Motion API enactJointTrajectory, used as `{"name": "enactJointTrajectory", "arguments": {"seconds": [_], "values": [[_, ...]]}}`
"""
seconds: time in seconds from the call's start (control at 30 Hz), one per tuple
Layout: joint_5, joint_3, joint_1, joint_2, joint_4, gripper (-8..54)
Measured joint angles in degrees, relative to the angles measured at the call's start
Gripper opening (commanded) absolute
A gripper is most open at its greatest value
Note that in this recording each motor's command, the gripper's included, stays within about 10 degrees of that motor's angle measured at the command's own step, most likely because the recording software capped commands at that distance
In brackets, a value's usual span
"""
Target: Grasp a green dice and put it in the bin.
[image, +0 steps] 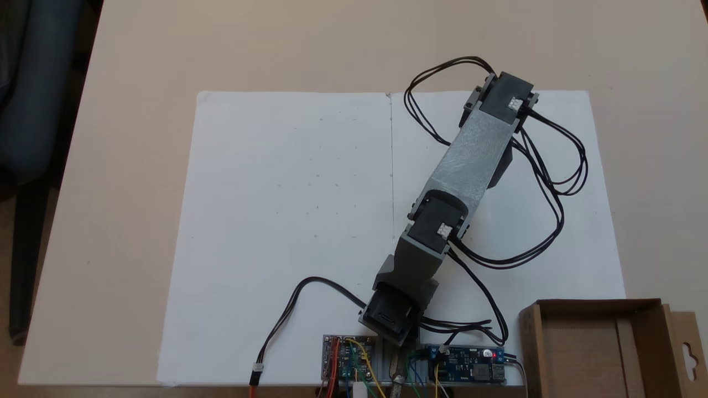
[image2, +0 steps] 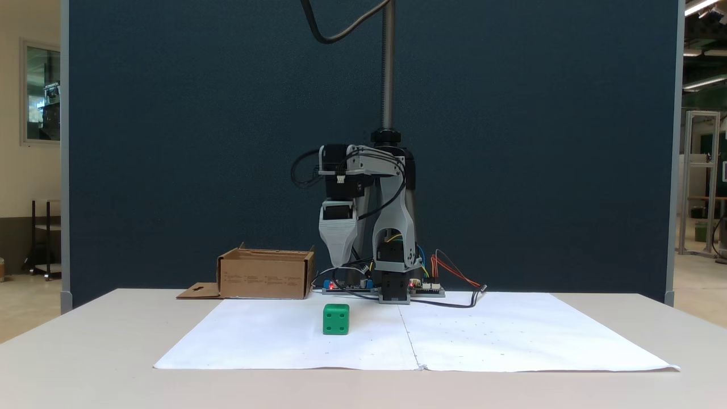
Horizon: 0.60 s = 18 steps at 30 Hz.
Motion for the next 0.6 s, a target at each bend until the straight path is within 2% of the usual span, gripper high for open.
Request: {"name": "enactJointTrajectory", "arguments": {"seconds": [0.2,0.6], "values": [[0.0,0.0,0.0,-1.93,-1.58,47.5],[0.62,-0.09,0.0,-2.72,-3.43,47.5]]}}
